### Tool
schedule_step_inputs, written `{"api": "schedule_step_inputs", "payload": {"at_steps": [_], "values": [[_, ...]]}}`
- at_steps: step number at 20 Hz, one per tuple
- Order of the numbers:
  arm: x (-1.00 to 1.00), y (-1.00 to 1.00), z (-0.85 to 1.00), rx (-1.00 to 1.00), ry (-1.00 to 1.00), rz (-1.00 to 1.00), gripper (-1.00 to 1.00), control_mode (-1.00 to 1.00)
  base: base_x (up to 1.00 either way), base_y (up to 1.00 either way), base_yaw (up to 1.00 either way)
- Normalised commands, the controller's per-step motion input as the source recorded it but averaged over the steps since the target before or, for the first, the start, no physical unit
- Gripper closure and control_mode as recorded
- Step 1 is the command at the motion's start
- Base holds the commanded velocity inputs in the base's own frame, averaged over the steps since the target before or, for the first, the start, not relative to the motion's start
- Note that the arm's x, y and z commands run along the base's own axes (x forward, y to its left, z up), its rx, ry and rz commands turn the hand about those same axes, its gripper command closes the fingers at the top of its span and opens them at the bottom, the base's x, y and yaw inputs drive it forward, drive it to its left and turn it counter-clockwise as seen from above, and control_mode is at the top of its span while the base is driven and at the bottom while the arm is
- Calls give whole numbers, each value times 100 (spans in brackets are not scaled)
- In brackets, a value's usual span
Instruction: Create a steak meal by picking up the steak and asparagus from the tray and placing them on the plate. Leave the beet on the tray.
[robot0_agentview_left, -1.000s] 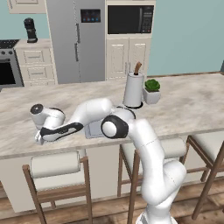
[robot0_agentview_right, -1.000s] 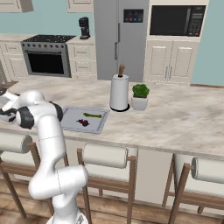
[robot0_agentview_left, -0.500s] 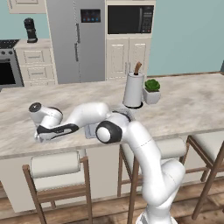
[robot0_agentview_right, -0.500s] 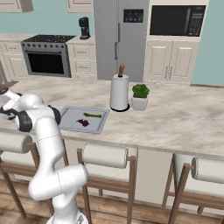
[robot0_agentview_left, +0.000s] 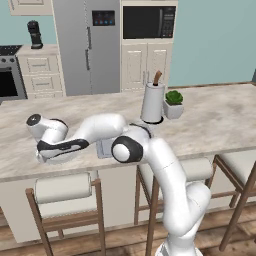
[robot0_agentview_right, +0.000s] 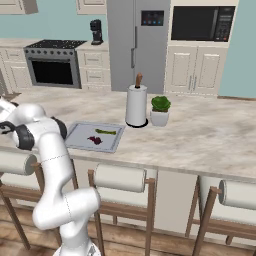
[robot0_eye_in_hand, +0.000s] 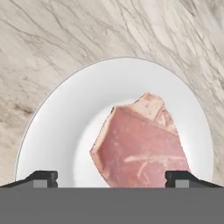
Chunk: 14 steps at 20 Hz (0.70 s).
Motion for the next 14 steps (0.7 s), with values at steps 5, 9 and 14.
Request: {"api": "schedule_step_inputs", "payload": {"at_steps": [5,9,14], "values": [[-35,-38,56,0,-2,0,-100,-100,0,0,0],[-7,-95,19,3,0,-7,-100,-100,0,0,0],[0,-100,29,8,0,-8,-100,-100,0,0,0]]}}
